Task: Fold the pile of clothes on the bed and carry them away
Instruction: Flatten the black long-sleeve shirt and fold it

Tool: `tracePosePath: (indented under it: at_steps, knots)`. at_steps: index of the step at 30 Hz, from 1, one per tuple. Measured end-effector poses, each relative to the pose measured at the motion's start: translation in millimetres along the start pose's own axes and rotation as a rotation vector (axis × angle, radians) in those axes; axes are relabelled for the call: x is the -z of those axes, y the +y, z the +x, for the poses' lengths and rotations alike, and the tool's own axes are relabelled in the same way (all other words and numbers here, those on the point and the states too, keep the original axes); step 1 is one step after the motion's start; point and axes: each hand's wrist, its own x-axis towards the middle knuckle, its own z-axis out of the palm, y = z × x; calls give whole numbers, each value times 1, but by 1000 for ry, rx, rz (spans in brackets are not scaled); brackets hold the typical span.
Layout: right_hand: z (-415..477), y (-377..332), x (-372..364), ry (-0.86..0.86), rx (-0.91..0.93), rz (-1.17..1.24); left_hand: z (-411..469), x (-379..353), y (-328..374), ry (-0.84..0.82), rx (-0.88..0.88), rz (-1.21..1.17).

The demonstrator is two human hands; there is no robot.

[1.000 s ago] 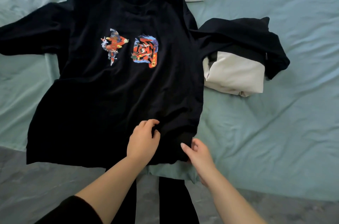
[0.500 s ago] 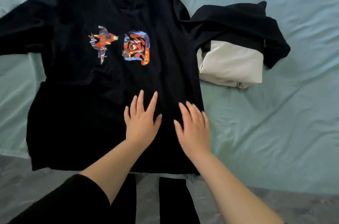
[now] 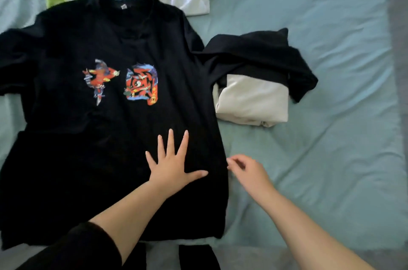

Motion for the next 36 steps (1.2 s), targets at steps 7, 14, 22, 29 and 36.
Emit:
tracePosePath:
  at_steps: [7, 14, 22, 29, 36]
  knots:
    - [108, 8, 138, 677, -79, 177, 92, 65, 149, 180, 94, -570]
    - [192, 41, 192, 498, -173, -6, 151, 37, 184, 153, 97, -193]
    - [180, 4, 275, 361, -270, 685, 158, 46, 190, 60, 139, -101]
    - [129, -51, 373, 138, -216, 712, 123, 90, 198, 321, 120, -304]
    - [75, -110, 457, -130, 6, 580, 89, 150, 276, 400, -180, -235]
